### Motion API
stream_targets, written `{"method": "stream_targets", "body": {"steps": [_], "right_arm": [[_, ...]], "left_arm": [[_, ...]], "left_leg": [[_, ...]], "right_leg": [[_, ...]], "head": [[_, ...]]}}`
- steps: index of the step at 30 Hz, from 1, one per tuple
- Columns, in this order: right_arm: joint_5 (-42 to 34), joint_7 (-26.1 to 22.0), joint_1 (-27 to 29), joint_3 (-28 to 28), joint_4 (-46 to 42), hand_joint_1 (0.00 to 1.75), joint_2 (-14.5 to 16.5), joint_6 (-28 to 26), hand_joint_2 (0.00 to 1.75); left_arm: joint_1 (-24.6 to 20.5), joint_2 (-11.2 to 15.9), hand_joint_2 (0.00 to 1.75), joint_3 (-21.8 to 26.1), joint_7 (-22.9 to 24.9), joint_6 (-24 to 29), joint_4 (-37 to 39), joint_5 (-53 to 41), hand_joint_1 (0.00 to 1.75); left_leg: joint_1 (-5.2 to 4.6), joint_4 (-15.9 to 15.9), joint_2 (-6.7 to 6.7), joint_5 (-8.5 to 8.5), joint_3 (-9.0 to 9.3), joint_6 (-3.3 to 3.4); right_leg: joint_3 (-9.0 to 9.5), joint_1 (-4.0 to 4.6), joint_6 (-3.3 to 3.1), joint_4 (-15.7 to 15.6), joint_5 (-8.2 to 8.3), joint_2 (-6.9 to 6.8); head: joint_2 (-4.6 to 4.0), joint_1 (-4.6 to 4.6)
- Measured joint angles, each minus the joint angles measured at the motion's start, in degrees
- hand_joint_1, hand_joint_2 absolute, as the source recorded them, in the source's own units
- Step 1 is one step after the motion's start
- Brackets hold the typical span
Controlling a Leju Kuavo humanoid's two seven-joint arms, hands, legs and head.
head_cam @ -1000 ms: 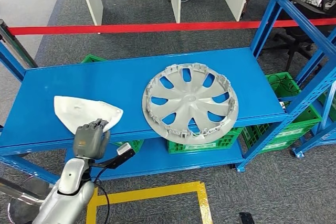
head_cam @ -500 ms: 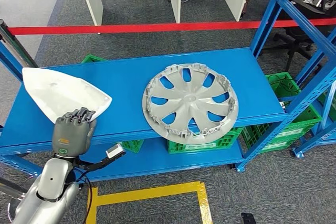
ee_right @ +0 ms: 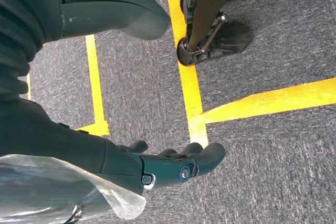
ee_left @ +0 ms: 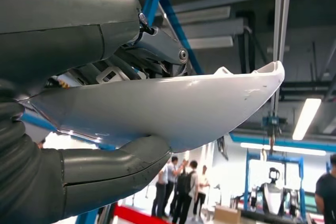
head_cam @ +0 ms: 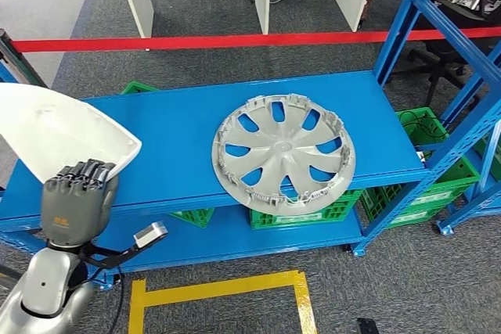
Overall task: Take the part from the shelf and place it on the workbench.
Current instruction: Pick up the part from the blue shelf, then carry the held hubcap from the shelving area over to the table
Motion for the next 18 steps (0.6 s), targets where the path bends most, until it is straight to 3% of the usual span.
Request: {"method": "stream_targets", "body": {"steps": [9,18], "right_arm": [[0.55,0.00,0.00,-0.92,-0.02,0.00,0.40,-0.13,1.75],[1.73,-0.17,0.02,-2.09,-0.07,0.00,0.75,0.06,1.75]], "left_arm": [[2.85,2.29,1.75,0.45,0.75,0.44,-3.13,0.03,1.75],[4.81,0.89,1.75,1.68,-4.59,-0.38,-3.23,5.71,1.75]], "left_leg": [[0.00,0.00,0.00,0.01,0.00,-0.01],[-0.01,0.01,0.03,0.00,0.00,0.00]], "right_leg": [[0.00,-0.01,0.00,0.01,0.00,0.00],[-0.01,-0.02,0.00,0.01,0.00,0.03]], "head": [[0.00,0.01],[0.00,0.01]]}}
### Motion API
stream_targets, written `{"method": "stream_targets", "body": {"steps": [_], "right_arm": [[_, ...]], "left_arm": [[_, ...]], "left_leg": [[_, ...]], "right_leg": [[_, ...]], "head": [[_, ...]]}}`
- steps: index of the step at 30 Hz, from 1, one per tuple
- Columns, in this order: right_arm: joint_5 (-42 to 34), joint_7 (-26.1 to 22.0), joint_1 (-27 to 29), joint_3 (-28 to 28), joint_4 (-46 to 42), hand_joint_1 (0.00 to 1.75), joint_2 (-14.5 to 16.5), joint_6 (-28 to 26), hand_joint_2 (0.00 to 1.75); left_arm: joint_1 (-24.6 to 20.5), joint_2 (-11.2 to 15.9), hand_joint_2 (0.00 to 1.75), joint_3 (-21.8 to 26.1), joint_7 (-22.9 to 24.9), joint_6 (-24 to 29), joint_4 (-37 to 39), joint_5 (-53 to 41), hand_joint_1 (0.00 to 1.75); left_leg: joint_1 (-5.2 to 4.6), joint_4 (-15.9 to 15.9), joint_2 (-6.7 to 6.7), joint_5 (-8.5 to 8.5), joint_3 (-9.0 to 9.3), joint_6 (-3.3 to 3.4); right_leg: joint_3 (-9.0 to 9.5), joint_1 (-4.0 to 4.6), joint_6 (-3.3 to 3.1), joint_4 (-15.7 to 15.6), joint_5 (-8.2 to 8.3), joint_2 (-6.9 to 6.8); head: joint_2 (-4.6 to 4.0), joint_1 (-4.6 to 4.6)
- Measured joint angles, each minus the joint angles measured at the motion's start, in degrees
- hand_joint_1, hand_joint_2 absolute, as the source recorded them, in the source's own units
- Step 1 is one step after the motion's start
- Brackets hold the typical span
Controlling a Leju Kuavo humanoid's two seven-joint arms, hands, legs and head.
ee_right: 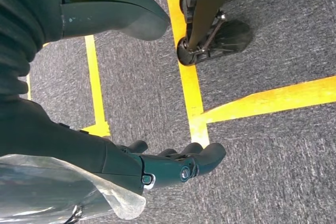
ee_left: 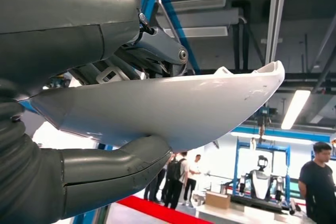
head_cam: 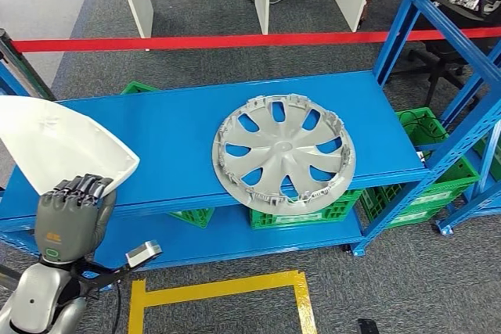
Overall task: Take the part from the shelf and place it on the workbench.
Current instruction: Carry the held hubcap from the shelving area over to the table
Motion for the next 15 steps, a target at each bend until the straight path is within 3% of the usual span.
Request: {"method": "stream_targets", "body": {"steps": [10,15], "right_arm": [[1.29,0.02,-0.02,-0.57,-0.01,0.00,0.55,-0.09,1.75],[2.40,0.04,-0.03,-0.57,-0.02,0.00,1.08,-0.62,1.75]], "left_arm": [[3.09,-0.15,1.75,1.99,-0.02,0.44,-1.84,-1.88,1.75],[6.30,1.01,1.75,4.23,0.37,0.87,-4.83,-2.50,1.75]], "left_leg": [[0.01,-0.01,0.02,0.00,0.00,0.00],[0.02,-0.02,0.08,0.00,0.00,0.00]], "right_leg": [[0.00,0.02,0.00,0.00,0.00,0.01],[-0.03,0.03,-0.01,0.02,-0.01,0.06]], "head": [[0.00,-0.01],[0.00,0.00]]}}
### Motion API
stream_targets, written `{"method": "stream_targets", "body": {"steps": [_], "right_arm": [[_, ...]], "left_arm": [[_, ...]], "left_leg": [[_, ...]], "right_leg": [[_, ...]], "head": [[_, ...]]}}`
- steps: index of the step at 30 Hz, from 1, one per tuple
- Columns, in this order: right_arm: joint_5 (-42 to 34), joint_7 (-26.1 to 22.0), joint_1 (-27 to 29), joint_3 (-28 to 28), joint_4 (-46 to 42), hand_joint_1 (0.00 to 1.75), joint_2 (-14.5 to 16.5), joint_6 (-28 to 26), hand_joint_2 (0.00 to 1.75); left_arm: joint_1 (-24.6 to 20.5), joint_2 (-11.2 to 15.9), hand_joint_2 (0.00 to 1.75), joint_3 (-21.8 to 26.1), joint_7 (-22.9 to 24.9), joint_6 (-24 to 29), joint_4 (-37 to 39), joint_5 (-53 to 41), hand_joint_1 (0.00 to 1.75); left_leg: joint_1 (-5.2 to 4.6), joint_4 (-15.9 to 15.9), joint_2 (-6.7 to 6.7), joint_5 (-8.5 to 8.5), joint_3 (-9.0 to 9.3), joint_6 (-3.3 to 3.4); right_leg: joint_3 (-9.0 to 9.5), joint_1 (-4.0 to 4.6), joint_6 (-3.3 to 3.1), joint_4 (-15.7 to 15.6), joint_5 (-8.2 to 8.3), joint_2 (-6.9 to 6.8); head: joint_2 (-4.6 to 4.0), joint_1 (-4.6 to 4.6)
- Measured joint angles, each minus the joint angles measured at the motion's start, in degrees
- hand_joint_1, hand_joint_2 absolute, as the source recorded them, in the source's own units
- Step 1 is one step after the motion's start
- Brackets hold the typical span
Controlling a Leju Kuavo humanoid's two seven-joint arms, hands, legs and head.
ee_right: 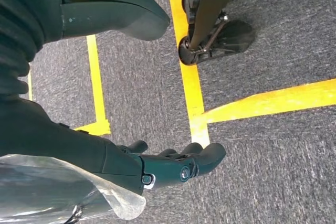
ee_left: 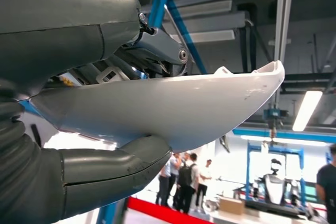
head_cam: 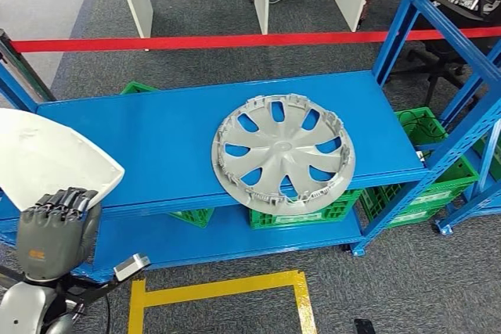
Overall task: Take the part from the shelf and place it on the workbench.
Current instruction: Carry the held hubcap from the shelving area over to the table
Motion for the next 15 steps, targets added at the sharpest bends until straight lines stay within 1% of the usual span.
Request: {"method": "stream_targets", "body": {"steps": [3,5,8,9,10,11,12,13,14,15], "right_arm": [[0.40,0.04,-0.06,0.00,-0.01,0.00,0.39,-0.19,1.75],[0.60,0.04,-0.15,-0.02,-0.03,0.00,0.69,-0.29,1.75],[0.74,0.03,-0.23,-0.14,-0.05,0.00,1.12,-0.48,1.75],[0.78,0.02,-0.25,-0.21,-0.07,0.00,1.21,-0.50,1.75],[0.81,0.00,-0.31,-0.28,-0.10,0.00,1.26,-0.54,1.75],[0.85,-0.02,-0.38,-0.34,-0.13,0.00,1.29,-0.55,1.75],[0.87,-0.03,-0.44,-0.37,-0.15,0.00,1.30,-0.56,1.75],[0.87,-0.04,-0.49,-0.38,-0.16,0.00,1.30,-0.57,1.75],[0.87,-0.03,-0.47,-0.39,-0.17,0.00,1.32,-0.57,1.75],[0.87,-0.02,-0.42,-0.40,-0.17,0.00,1.34,-0.57,1.75]], "left_arm": [[2.01,0.88,1.75,1.75,0.19,0.27,-2.04,-0.65,1.75],[3.30,1.48,1.75,2.87,0.62,0.40,-3.39,-1.63,1.75],[5.22,2.62,1.75,4.81,1.19,0.58,-5.63,-2.72,1.75],[5.70,2.93,1.75,5.37,1.27,0.60,-6.31,-2.82,1.75],[6.03,3.16,1.75,5.81,1.32,0.62,-6.88,-2.88,1.75],[6.23,3.30,1.75,6.10,1.37,0.66,-7.34,-2.90,1.75],[6.40,3.36,1.75,6.25,1.40,0.70,-7.66,-2.92,1.75],[6.55,3.41,1.75,6.33,1.44,0.74,-7.86,-2.93,1.75],[6.74,3.43,1.75,6.38,1.48,0.76,-7.97,-2.94,1.75],[6.98,3.44,1.75,6.43,1.55,0.76,-8.02,-2.97,1.75]], "left_leg": [[0.00,0.00,0.00,0.00,0.00,0.00],[-0.11,0.21,0.03,-0.12,-0.07,0.18],[-0.16,0.19,0.08,-0.16,-0.12,0.61],[-0.02,-0.29,0.15,0.08,0.06,0.82],[0.16,-0.85,0.21,0.35,0.27,1.08],[0.34,-1.41,0.28,0.64,0.45,1.36],[0.47,-1.74,0.35,0.84,0.56,1.53],[0.51,-1.80,0.36,0.94,0.52,1.62],[0.52,-1.74,0.38,0.99,0.45,1.63],[0.54,-1.62,0.40,1.01,0.41,1.60]], "right_leg": [[-0.03,0.00,0.00,0.00,-0.01,-0.01],[-0.02,-0.07,0.14,-0.09,0.08,0.00],[0.03,-0.10,0.46,-0.30,0.21,0.03],[-0.03,-0.06,0.58,-0.21,0.02,0.05],[-0.39,-0.01,0.69,0.51,-0.61,0.08],[-1.30,0.02,0.79,2.31,-1.78,0.11],[-2.83,-0.03,0.85,5.33,-3.45,0.15],[-4.79,-0.09,0.94,9.23,-5.30,0.15],[-6.80,-0.15,1.08,13.10,-6.76,0.15],[-8.22,-0.21,1.23,15.65,-7.28,0.14]], "head": [[0.00,0.00],[0.00,-0.02],[0.00,-0.04],[0.00,-0.02],[0.00,0.02],[0.00,0.09],[0.00,0.16],[0.00,0.20],[0.00,0.21],[0.00,0.20]]}}
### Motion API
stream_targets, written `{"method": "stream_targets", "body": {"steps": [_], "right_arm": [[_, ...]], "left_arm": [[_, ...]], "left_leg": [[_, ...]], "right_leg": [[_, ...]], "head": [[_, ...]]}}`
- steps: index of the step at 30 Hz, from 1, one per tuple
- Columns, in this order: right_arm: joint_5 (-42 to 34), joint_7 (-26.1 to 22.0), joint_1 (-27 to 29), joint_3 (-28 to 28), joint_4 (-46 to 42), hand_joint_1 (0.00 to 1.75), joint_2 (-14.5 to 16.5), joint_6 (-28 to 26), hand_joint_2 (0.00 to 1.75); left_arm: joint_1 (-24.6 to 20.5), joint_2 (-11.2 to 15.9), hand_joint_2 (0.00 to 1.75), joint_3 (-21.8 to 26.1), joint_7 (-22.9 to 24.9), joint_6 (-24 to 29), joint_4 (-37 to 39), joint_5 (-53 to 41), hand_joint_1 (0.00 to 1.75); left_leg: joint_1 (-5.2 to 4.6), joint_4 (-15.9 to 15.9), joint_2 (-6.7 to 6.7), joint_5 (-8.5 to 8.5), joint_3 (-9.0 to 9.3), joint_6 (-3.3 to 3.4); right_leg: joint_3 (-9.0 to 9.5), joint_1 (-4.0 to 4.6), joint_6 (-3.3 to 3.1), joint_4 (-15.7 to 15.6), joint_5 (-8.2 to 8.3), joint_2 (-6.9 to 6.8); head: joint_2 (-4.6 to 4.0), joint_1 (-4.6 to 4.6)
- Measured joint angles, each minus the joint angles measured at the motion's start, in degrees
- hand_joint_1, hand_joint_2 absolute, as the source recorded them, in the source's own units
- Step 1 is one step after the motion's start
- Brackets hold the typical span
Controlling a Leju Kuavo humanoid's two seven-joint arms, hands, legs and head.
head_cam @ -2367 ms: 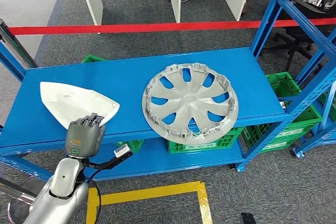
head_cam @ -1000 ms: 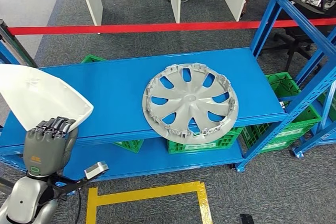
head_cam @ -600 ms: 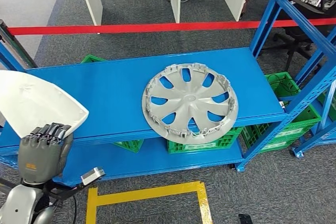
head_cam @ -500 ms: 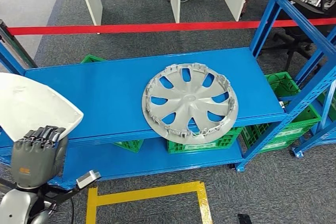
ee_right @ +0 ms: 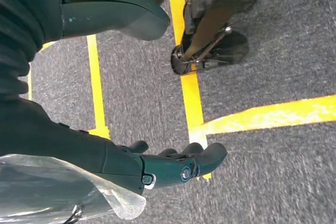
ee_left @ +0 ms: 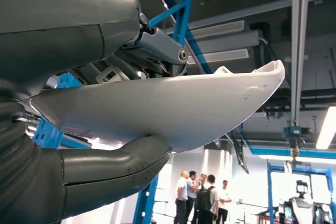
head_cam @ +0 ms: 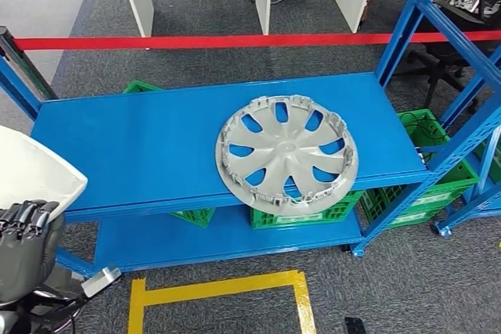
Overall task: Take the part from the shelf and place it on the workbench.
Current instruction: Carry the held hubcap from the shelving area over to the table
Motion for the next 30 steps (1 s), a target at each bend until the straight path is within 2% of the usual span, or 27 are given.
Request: {"method": "stream_targets", "body": {"steps": [1,2,3,5,6,9,10,11,13,14,15,16,17,18,20,21,22,24,25,26,27,28,29,30], "right_arm": [[0.01,0.02,0.04,-0.02,0.00,0.00,0.02,-0.01,1.75],[0.06,0.04,0.05,-0.07,-0.01,0.00,0.03,-0.01,1.75],[0.16,0.05,0.00,-0.17,-0.02,0.00,0.03,-0.02,1.75],[0.48,0.09,-0.16,-0.44,-0.03,0.00,0.14,-0.03,1.75],[0.69,0.11,-0.21,-0.62,-0.04,0.00,0.24,-0.04,1.75],[1.33,0.26,-0.13,-1.10,-0.04,0.00,0.46,-0.13,1.75],[1.52,0.29,-0.12,-1.23,-0.05,0.00,0.54,-0.15,1.75],[1.67,0.29,-0.17,-1.34,-0.05,0.00,0.61,-0.14,1.75],[1.81,0.24,-0.34,-1.63,-0.07,0.00,0.75,-0.12,1.75],[1.83,0.21,-0.37,-1.79,-0.07,0.00,0.79,-0.11,1.75],[1.84,0.20,-0.37,-1.96,-0.07,0.00,0.82,-0.11,1.75],[1.84,0.19,-0.36,-2.15,-0.07,0.00,0.84,-0.11,1.75],[1.84,0.19,-0.35,-2.31,-0.07,0.00,0.84,-0.11,1.75],[1.84,0.17,-0.35,-2.46,-0.08,0.00,0.85,-0.10,1.75],[1.85,0.15,-0.38,-2.71,-0.11,0.00,0.87,-0.07,1.75],[1.86,0.14,-0.38,-2.80,-0.12,0.00,0.88,-0.04,1.75],[1.87,0.13,-0.38,-2.87,-0.13,0.00,0.89,-0.03,1.75],[1.91,0.13,-0.33,-2.97,-0.14,0.00,0.90,-0.02,1.75],[1.97,0.11,-0.31,-3.06,-0.14,0.00,0.90,-0.02,1.75],[2.05,0.10,-0.28,-3.17,-0.15,0.00,0.91,-0.02,1.75],[2.15,0.09,-0.26,-3.28,-0.16,0.00,0.91,-0.02,1.75],[2.25,0.08,-0.26,-3.39,-0.18,0.00,0.92,-0.02,1.75],[2.31,0.07,-0.26,-3.45,-0.19,0.00,0.92,-0.02,1.75],[2.37,0.07,-0.28,-3.52,-0.20,0.00,0.93,-0.03,1.75]], "left_arm": [[0.24,0.01,1.75,0.10,0.12,0.00,-0.10,-0.04,1.75],[0.50,0.05,1.75,0.30,0.25,0.00,-0.29,-0.11,1.75],[0.80,0.14,1.75,0.60,0.36,0.00,-0.61,-0.17,1.75],[1.57,0.54,1.75,1.53,0.37,0.01,-1.53,-0.24,1.75],[2.01,0.77,1.75,2.11,0.23,0.03,-2.07,-0.25,1.75],[3.39,1.33,1.75,3.92,-0.57,0.08,-3.50,-0.25,1.75],[3.85,1.46,1.75,4.49,-0.78,0.08,-3.86,-0.25,1.75],[4.23,1.60,1.75,5.04,-0.91,0.09,-4.21,-0.25,1.75],[4.72,1.80,1.75,5.90,-0.97,0.09,-4.69,-0.25,1.75],[4.91,1.87,1.75,6.20,-0.98,0.09,-4.83,-0.25,1.75],[5.08,1.87,1.75,6.43,-0.98,0.09,-4.89,-0.25,1.75],[5.24,1.87,1.75,6.60,-0.99,0.09,-4.93,-0.25,1.75],[5.34,1.87,1.75,6.73,-1.05,0.09,-4.99,-0.25,1.75],[5.37,1.87,1.75,6.83,-1.16,0.09,-5.10,-0.25,1.75],[5.31,1.89,1.75,6.98,-1.47,0.09,-5.46,-0.25,1.75],[5.27,1.89,1.75,7.03,-1.58,0.09,-5.64,-0.25,1.75],[5.27,1.89,1.75,7.08,-1.63,0.09,-5.76,-0.25,1.75],[5.35,1.89,1.75,7.11,-1.48,0.09,-5.91,-0.23,1.75],[5.38,1.89,1.75,7.09,-1.18,0.09,-5.97,-0.21,1.75],[5.42,1.87,1.75,7.06,-0.80,0.09,-6.06,-0.17,1.75],[5.48,1.85,1.75,7.03,-0.36,0.10,-6.16,-0.13,1.75],[5.59,1.83,1.75,7.02,0.02,0.10,-6.24,-0.09,1.75],[5.74,1.81,1.75,7.03,0.25,0.11,-6.31,-0.07,1.75],[5.88,1.80,1.75,7.03,0.40,0.11,-6.34,-0.04,1.75]], "left_leg": [[0.04,0.17,0.02,-0.01,-0.04,-0.08],[0.11,0.43,0.02,-0.11,-0.07,-0.23],[0.19,0.78,0.02,-0.29,-0.11,-0.48],[0.12,1.75,0.00,-0.74,-0.48,-1.19],[0.03,2.22,0.00,-0.83,-0.81,-1.56],[0.05,2.80,0.00,-0.53,-1.54,-2.52],[0.15,3.12,-0.02,-0.97,-1.71,-2.85],[0.25,4.16,-0.05,-2.16,-2.10,-3.17],[0.49,9.55,-0.09,-6.65,-3.87,-3.86],[0.61,13.31,-0.09,-9.08,-4.95,-4.13],[0.74,16.44,-0.09,-10.82,-5.65,-4.32],[0.85,17.95,-0.09,-11.50,-5.58,-4.42],[0.94,17.24,-0.09,-11.09,-4.46,-4.43],[1.00,14.26,-0.09,-9.77,-2.25,-4.35],[0.96,5.43,-0.12,-7.11,3.29,-4.01],[0.86,2.18,-0.15,-6.37,5.08,-3.79],[0.71,0.50,-0.18,-6.11,5.85,-3.55],[0.45,0.32,-0.20,-5.54,5.32,-2.92],[0.47,0.25,-0.09,-4.94,4.88,-2.52],[0.54,0.10,0.02,-4.27,4.32,-2.04],[0.64,-0.08,0.15,-3.54,3.65,-1.60],[0.68,-0.14,0.28,-2.89,2.90,-1.24],[0.59,-0.10,0.32,-2.31,2.09,-0.99],[0.48,-0.03,0.37,-1.71,1.29,-0.90]], "right_leg": [[-0.50,-0.06,0.13,0.55,0.61,-0.01],[0.15,-0.14,0.25,-1.30,2.40,-0.02],[1.71,-0.26,0.32,-4.93,4.82,-0.04],[4.80,-0.35,0.18,-11.62,7.74,0.01],[5.46,-0.34,-0.07,-13.18,8.20,0.06],[5.05,-0.21,-1.18,-13.34,8.56,0.16],[4.85,-0.23,-1.60,-13.35,8.83,0.12],[4.59,-0.31,-2.04,-13.43,9.13,0.06],[3.80,-0.39,-2.71,-13.49,9.83,-0.08],[3.26,-0.38,-2.85,-13.48,10.21,-0.15],[2.67,-0.37,-2.87,-13.46,10.63,-0.20],[2.09,-0.36,-2.84,-13.44,11.05,-0.24],[1.53,-0.36,-2.77,-13.43,11.48,-0.25],[1.03,-0.37,-2.66,-13.42,11.92,-0.23],[0.28,-0.30,-2.23,-13.40,12.78,-0.16],[0.02,-0.26,-1.90,-13.42,13.23,-0.13],[-0.15,-0.24,-1.53,-13.49,13.68,-0.12],[-0.35,-0.31,-0.75,-13.84,14.69,-0.12],[-0.55,-0.38,-0.44,-13.86,14.64,-0.08],[-1.03,-0.39,-0.19,-13.29,13.63,-0.04],[-1.73,-0.38,-0.02,-11.66,11.51,0.00],[-2.58,-0.40,0.06,-8.88,8.49,0.02],[-3.43,-0.37,0.12,-5.21,5.46,0.01],[-3.93,-0.36,0.17,-1.53,3.33,0.00]], "head": [[0.00,0.00],[0.00,0.02],[0.00,0.02],[0.00,0.01],[0.00,-0.04],[0.00,-0.09],[0.00,-0.10],[0.00,-0.18],[0.00,-0.44],[0.00,-0.51],[0.00,-0.55],[0.00,-0.54],[0.00,-0.53],[0.00,-0.54],[0.00,-0.53],[0.00,-0.50],[0.00,-0.48],[0.00,-0.42],[0.00,-0.44],[0.00,-0.40],[0.00,-0.32],[0.00,-0.22],[0.00,-0.11],[0.00,-0.04]]}}
